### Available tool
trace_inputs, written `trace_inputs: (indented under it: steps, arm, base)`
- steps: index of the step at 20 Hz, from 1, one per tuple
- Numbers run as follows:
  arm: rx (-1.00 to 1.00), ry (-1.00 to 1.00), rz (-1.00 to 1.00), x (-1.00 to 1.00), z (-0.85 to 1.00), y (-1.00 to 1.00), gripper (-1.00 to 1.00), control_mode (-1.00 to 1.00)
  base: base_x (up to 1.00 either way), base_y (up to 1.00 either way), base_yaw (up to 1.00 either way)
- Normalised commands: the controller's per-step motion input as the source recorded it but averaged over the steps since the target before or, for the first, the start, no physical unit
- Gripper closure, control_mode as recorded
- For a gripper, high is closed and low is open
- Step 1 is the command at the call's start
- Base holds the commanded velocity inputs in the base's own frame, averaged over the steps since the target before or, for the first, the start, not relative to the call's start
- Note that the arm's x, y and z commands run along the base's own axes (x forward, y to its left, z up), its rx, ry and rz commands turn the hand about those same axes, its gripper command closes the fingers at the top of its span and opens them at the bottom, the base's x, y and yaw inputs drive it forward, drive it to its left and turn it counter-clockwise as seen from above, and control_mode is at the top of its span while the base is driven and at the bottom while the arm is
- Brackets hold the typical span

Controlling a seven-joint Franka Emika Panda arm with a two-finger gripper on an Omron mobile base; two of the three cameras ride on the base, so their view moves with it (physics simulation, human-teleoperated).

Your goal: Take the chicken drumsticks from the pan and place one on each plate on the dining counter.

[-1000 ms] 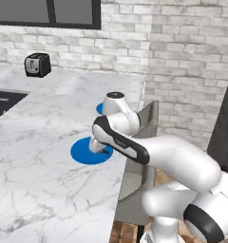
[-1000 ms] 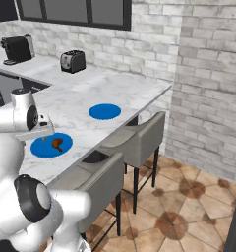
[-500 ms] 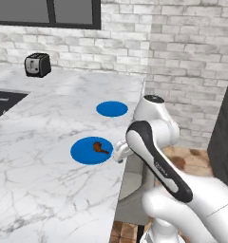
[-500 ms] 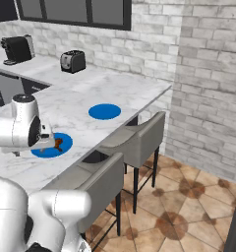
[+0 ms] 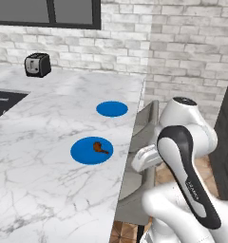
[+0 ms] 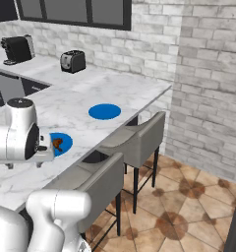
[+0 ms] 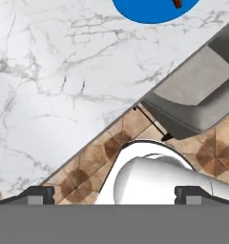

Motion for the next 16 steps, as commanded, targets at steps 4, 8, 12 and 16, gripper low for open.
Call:
trace_inputs:
  steps: [4, 8, 12, 16]
  arm:
    - [0.0, 0.1, -0.14, -0.72, 0.16, -0.33, -1.0, -1.0]
    - [0.0, 0.0, -0.09, -0.41, 0.07, -0.17, -1.0, -1.0]
    - [0.0, 0.0, 0.0, 0.0, 0.0, 0.0, -1.0, 1.0]
    - [0.0, 0.0, 0.0, 0.0, 0.0, 0.0, -1.0, 1.0]
  base:
    - [0.0, 0.0, 0.0]
    - [0.0, 0.0, 0.0]
    - [-0.04, 0.0, 0.0]
    - [-0.73, -0.04, 0.0]
